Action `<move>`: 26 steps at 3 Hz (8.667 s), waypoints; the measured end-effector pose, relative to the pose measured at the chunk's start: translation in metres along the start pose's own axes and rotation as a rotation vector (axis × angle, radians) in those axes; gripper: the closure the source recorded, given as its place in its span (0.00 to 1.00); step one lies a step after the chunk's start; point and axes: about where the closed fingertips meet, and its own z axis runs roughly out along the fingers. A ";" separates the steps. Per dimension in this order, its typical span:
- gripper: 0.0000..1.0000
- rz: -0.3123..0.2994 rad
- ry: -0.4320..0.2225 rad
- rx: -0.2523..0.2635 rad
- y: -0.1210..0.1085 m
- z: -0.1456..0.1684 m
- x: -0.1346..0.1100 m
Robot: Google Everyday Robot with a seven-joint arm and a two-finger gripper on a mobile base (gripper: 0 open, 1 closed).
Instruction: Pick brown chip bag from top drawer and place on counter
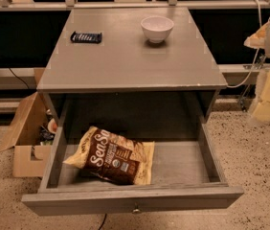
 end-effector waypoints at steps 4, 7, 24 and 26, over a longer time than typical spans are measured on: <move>0.00 0.252 -0.311 -0.132 0.027 0.143 -0.085; 0.00 0.180 -0.366 -0.250 0.077 0.226 -0.117; 1.00 0.176 -0.832 0.065 -0.152 0.153 -0.230; 0.96 0.337 -0.721 0.011 -0.197 0.213 -0.242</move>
Offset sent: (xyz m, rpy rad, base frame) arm 0.0122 0.0410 -0.0702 0.2265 0.0684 -0.0950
